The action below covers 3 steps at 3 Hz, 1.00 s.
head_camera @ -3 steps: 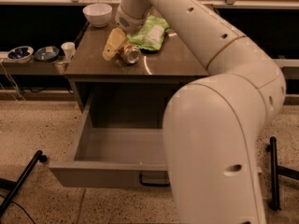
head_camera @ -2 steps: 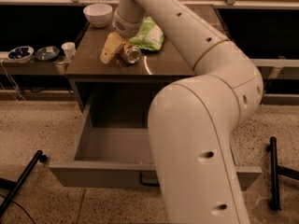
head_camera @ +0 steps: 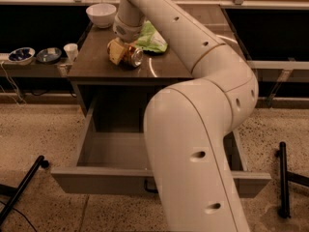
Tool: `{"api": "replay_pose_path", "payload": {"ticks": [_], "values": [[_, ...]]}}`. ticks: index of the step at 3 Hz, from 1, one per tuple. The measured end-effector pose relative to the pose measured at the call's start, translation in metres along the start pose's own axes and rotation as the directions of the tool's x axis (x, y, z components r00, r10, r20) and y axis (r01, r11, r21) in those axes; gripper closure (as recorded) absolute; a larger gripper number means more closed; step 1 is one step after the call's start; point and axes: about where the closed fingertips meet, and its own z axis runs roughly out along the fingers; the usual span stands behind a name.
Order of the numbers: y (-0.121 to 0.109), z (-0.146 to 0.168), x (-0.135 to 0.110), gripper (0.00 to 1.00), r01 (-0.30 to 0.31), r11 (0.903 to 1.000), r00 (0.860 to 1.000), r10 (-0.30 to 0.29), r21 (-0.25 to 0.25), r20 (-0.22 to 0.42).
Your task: Place orange can into top drawer
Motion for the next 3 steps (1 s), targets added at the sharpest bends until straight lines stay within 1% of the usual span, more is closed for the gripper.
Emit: {"api": "replay_pose_path", "payload": {"ticks": [1, 2, 3], "values": [[0.008, -0.028, 0.003, 0.73, 0.076, 0.9969, 0.993, -0.075, -0.019, 0.088], [0.024, -0.096, 0.021, 0.95, 0.227, 0.9725, 0.941, -0.233, 0.053, 0.245], [0.050, -0.146, 0.069, 1.00, 0.377, 0.9131, 0.881, -0.405, 0.157, 0.243]]}}
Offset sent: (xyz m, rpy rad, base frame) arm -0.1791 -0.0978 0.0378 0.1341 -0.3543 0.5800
